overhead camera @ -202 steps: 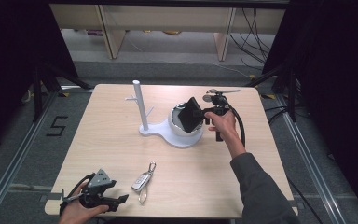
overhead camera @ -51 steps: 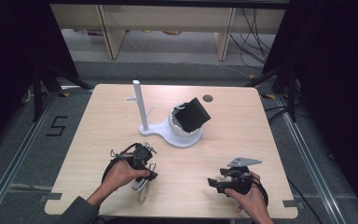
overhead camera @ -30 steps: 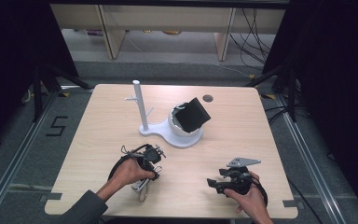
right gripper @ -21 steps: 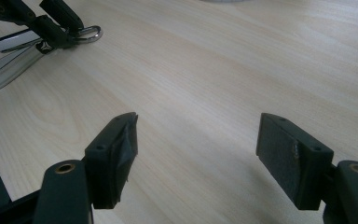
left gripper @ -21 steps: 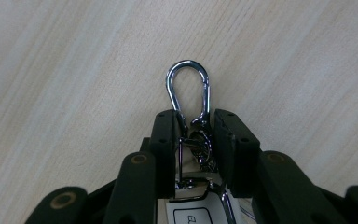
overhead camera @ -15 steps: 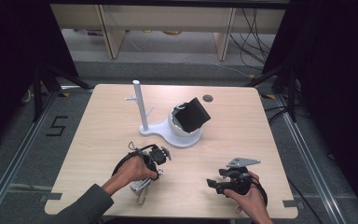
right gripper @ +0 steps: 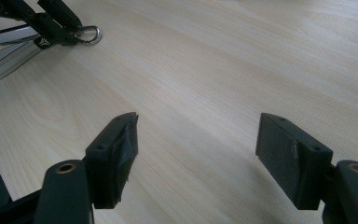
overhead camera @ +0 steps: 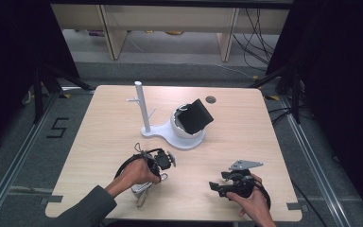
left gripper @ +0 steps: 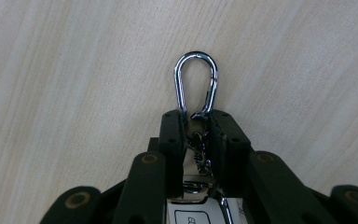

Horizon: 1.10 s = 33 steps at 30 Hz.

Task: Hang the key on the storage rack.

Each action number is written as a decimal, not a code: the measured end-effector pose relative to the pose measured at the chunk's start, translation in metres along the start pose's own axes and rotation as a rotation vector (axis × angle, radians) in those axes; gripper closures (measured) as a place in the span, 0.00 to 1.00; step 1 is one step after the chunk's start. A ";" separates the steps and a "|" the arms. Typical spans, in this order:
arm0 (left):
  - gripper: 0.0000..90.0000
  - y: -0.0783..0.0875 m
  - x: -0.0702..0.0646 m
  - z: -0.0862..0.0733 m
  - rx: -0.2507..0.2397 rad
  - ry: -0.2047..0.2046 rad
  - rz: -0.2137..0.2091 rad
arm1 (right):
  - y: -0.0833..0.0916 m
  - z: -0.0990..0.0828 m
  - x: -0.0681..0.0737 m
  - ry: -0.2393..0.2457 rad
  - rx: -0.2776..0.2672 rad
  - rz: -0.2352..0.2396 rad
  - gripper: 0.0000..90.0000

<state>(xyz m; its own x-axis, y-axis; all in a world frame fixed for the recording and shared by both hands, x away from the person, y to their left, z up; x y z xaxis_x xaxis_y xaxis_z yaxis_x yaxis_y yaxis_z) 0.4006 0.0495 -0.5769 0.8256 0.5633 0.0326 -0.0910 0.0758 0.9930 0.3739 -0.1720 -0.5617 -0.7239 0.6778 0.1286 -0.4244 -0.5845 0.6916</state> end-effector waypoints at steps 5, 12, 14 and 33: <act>0.84 0.000 0.000 0.000 -0.011 -0.007 -0.004 | -0.001 0.000 0.000 -0.001 -0.008 0.006 0.34; 0.84 0.007 0.001 -0.002 -0.031 -0.001 -0.028 | 0.000 -0.001 -0.001 -0.002 0.001 -0.003 0.34; 0.84 0.008 0.001 -0.003 -0.037 0.000 -0.035 | 0.000 -0.001 0.000 -0.008 0.005 0.004 0.34; 0.84 0.079 0.039 -0.016 -0.185 0.103 -0.010 | -0.002 -0.004 -0.001 -0.019 0.019 -0.002 0.34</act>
Point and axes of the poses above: each handheld gripper's, and its own axes: y roughly backward along the jaws, z roughly out of its top, x roughly to its left, the point moved 10 cm from there along -y, roughly forward along the jaws, and after that the axes turned 9 degrees about y, right-handed, at the moved point
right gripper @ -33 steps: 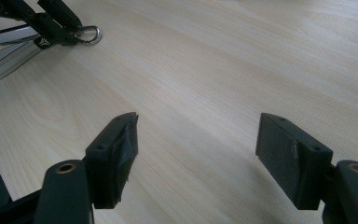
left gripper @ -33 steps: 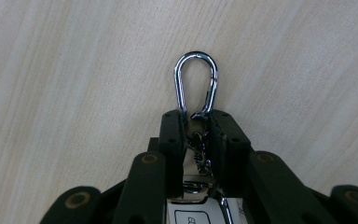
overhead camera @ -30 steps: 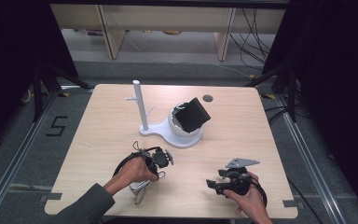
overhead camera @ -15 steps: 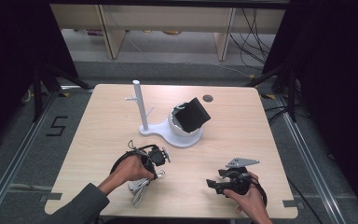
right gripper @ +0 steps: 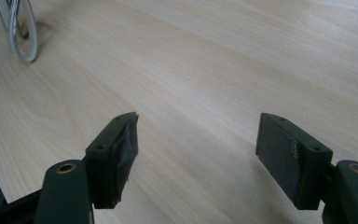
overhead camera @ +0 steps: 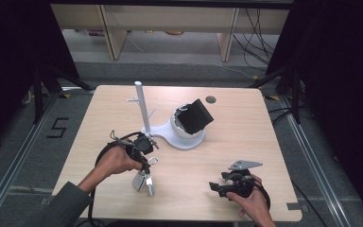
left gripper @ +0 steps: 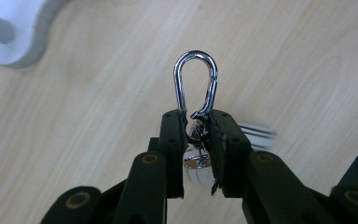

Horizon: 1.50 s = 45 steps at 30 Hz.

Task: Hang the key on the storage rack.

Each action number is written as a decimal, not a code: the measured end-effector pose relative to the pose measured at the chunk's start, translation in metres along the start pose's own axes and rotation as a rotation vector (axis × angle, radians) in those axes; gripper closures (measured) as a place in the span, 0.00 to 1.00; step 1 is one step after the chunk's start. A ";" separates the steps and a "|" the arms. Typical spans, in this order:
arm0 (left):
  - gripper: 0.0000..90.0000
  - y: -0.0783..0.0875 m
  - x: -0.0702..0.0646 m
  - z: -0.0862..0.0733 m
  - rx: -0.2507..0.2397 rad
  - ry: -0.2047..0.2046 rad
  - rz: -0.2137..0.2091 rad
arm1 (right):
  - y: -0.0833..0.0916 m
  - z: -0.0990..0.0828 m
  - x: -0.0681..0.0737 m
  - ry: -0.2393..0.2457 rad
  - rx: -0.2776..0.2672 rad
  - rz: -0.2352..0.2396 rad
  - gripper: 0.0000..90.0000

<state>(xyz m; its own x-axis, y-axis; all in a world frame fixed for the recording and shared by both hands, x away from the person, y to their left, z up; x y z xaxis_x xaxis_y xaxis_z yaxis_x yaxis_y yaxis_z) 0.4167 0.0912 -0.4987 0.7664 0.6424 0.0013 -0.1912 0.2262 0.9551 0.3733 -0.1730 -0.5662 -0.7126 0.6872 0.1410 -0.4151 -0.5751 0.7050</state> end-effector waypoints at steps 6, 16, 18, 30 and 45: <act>0.84 0.023 0.017 0.001 -0.025 0.036 0.032 | -0.001 0.000 -0.002 0.012 -0.005 -0.008 0.34; 0.84 0.062 0.046 0.009 -0.045 0.076 0.087 | -0.002 -0.001 0.000 -0.006 0.001 0.000 0.34; 0.84 0.072 0.054 0.010 -0.050 0.095 0.099 | -0.001 -0.002 0.002 -0.019 0.010 0.009 0.34; 0.84 0.095 0.074 0.013 -0.087 0.149 0.118 | -0.001 -0.001 0.001 -0.017 0.004 0.010 0.34; 0.84 0.126 0.109 0.035 -0.144 0.213 0.175 | -0.002 0.000 0.001 -0.013 -0.007 0.014 0.34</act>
Point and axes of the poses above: each handheld gripper's, and its own axes: y roughly backward along the jaws, z roughly out of its top, x roughly to its left, the point moved 10 cm from there along -y, roughly forward along the jaws, and after that the axes turned 9 degrees about y, right-handed, at the moved point
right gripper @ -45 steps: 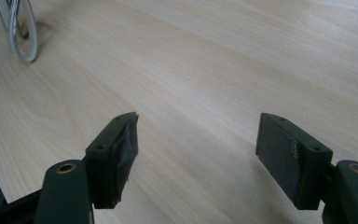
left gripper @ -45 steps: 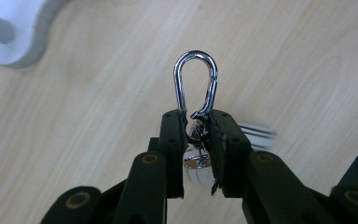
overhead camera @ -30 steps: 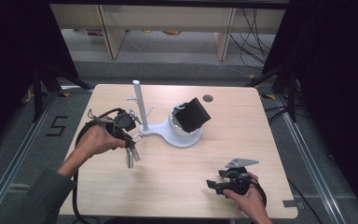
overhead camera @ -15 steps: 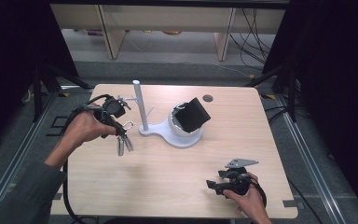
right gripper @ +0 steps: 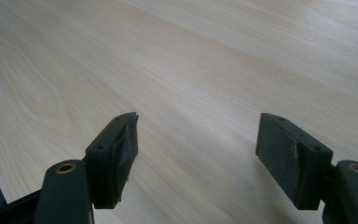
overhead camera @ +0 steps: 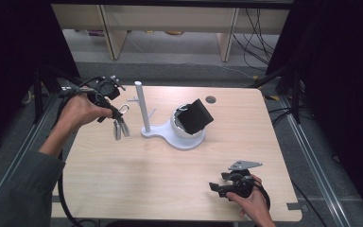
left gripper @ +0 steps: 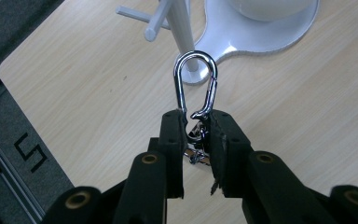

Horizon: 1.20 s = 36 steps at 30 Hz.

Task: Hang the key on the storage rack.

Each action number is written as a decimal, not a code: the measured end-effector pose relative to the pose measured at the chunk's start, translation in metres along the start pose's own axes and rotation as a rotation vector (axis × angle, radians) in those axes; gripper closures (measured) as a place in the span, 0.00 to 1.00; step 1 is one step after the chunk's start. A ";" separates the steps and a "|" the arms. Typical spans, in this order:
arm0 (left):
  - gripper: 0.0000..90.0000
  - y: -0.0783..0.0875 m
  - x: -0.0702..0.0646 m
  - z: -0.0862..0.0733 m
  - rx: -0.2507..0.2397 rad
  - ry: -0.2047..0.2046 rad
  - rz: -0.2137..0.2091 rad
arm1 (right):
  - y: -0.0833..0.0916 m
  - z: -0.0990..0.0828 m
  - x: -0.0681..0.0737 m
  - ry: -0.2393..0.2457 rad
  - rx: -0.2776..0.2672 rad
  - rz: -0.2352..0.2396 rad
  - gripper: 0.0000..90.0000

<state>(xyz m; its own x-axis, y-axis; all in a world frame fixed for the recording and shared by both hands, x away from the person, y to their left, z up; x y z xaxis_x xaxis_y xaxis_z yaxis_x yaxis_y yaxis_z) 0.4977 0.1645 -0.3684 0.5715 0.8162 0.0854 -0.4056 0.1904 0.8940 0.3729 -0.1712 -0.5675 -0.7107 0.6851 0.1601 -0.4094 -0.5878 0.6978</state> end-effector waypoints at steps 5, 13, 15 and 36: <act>0.84 0.000 0.007 0.008 -0.011 0.048 -0.002 | 0.001 -0.001 0.000 -0.002 0.017 -0.009 0.34; 0.84 -0.007 0.020 0.017 -0.023 0.065 0.009 | -0.001 0.000 0.002 0.002 0.004 0.007 0.34; 0.84 -0.008 0.021 0.020 -0.018 0.067 0.002 | 0.000 -0.001 0.001 0.002 0.018 -0.001 0.34; 0.84 -0.021 0.018 0.024 0.027 0.106 -0.010 | 0.000 -0.001 0.002 0.006 0.020 -0.002 0.34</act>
Point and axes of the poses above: each handheld gripper's, and its own axes: y roughly backward along the jaws, z roughly out of its top, x roughly to its left, the point moved 10 cm from there along -y, roughly forward along the jaws, and after that the axes turned 9 degrees about y, right-handed, at the moved point
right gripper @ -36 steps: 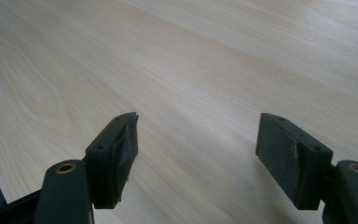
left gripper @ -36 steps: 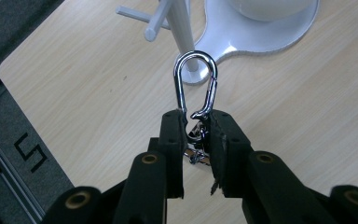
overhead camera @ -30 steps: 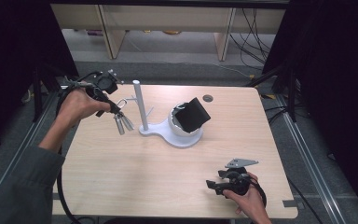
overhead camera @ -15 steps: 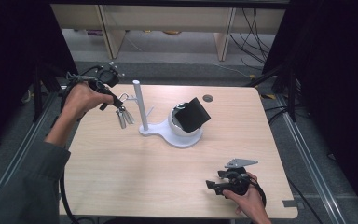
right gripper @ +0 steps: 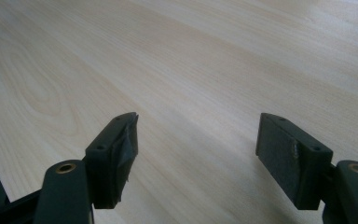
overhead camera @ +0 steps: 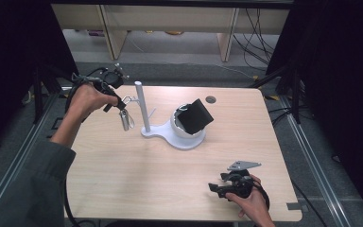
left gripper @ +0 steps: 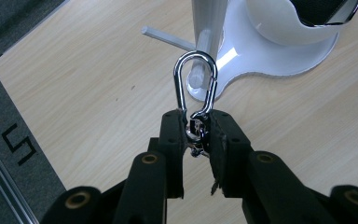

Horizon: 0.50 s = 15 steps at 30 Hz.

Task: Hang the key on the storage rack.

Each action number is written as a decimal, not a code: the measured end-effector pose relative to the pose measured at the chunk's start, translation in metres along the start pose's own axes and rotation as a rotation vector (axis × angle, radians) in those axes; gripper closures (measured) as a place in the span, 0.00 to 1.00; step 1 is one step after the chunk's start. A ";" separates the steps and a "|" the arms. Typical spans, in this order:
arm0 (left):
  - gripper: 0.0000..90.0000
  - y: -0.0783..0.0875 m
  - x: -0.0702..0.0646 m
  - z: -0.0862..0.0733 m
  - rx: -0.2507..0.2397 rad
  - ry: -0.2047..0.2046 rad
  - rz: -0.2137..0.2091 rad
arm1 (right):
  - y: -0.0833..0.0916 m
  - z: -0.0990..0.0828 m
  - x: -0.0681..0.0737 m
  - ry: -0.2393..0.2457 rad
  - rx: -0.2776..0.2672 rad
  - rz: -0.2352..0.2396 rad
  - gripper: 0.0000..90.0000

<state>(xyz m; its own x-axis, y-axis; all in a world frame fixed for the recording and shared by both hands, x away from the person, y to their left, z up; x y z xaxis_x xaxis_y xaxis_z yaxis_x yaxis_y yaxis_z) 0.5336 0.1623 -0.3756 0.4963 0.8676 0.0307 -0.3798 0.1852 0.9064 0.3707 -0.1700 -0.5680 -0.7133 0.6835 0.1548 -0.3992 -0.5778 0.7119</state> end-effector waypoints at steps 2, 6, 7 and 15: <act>0.84 -0.001 0.001 0.000 0.004 0.000 0.000 | 0.000 0.000 0.000 0.000 0.000 -0.001 0.34; 0.84 -0.005 0.000 0.002 0.006 -0.001 0.005 | 0.000 0.001 0.000 0.002 -0.006 0.007 0.34; 0.84 -0.007 -0.002 0.002 0.016 0.005 0.001 | 0.000 0.000 0.000 -0.005 0.001 0.002 0.34; 0.84 -0.015 -0.007 0.006 0.019 -0.008 -0.004 | 0.000 0.001 -0.001 0.009 -0.004 0.002 0.34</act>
<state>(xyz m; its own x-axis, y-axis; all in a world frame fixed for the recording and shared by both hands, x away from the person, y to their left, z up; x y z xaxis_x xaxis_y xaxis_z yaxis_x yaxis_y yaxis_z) 0.5407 0.1507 -0.3871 0.5040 0.8632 0.0301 -0.3631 0.1801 0.9142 0.3715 -0.1706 -0.5674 -0.7196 0.6780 0.1501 -0.3995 -0.5811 0.7090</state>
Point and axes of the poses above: each handheld gripper's, and its own axes: y roughly backward along the jaws, z roughly out of its top, x roughly to its left, the point moved 10 cm from there along -y, roughly forward along the jaws, and after that the axes turned 9 degrees about y, right-handed, at the moved point
